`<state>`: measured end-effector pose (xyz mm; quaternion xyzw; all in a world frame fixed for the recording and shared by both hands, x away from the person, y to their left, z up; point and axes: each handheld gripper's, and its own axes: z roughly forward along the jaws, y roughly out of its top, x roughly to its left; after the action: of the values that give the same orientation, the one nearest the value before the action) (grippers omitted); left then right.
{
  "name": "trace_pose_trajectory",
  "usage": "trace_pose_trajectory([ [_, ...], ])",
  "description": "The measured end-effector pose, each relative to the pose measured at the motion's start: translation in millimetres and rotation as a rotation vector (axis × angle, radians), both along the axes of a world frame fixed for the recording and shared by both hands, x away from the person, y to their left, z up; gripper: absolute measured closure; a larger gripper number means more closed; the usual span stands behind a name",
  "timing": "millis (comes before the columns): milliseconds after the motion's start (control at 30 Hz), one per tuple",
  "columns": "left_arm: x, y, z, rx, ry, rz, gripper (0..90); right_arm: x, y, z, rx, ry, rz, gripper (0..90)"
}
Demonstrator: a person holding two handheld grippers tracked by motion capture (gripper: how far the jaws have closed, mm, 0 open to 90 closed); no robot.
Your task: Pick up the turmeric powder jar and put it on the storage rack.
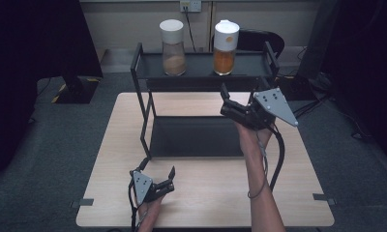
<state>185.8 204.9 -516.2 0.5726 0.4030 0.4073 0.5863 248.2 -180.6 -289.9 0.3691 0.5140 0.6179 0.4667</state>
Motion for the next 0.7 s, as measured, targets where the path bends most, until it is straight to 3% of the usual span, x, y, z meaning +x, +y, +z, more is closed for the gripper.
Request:
trace_pose_trajectory([
  [467,0.0,-0.1,0.0,0.0,0.0,0.0,1.4,-25.5,-3.2,-26.4,0.006,-0.019,-0.016,0.0],
  [700,0.0,-0.1,0.0,0.0,0.0,0.0,1.6,-37.3,-4.8,-36.3,0.022,-0.006,-0.027,0.0],
])
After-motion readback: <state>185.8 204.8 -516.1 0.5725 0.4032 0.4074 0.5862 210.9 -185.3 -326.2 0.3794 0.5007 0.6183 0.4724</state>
